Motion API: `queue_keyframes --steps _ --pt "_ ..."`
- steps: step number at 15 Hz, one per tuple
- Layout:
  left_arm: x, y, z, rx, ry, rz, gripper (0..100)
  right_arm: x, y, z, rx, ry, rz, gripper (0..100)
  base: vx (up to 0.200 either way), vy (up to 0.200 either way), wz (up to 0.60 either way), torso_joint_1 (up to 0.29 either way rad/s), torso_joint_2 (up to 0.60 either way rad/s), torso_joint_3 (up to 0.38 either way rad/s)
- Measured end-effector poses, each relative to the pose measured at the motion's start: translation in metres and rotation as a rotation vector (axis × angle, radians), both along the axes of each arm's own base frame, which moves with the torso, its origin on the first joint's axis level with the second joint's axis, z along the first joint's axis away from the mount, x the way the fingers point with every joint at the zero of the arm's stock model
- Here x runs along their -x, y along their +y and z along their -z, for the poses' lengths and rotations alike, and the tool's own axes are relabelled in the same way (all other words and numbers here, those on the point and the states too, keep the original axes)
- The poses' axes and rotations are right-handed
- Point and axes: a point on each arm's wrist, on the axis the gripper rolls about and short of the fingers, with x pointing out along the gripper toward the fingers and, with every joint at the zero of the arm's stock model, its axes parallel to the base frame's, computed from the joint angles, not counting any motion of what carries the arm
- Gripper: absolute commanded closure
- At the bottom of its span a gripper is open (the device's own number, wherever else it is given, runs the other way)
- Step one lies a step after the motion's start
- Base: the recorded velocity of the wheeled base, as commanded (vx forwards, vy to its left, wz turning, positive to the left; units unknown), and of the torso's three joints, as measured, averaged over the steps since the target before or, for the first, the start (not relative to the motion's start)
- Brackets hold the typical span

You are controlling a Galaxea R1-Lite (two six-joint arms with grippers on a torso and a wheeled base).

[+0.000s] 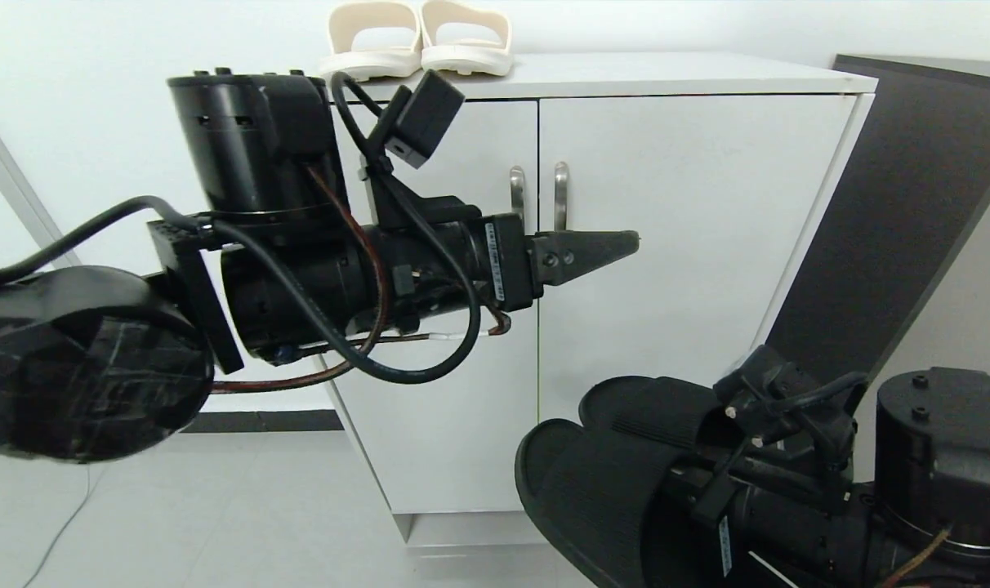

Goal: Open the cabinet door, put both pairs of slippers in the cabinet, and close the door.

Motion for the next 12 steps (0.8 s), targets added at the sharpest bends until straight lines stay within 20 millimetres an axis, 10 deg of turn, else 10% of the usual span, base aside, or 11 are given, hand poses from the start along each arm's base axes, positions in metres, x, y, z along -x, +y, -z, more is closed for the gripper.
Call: queue_keyframes --steps 12 --pt "-0.047 -0.021 -0.006 0.046 -0.013 -0.222 0 -0.001 -0.002 0.001 -0.001 0.004 -0.010 100 0.000 0.000 0.00 0.000 0.00 0.000"
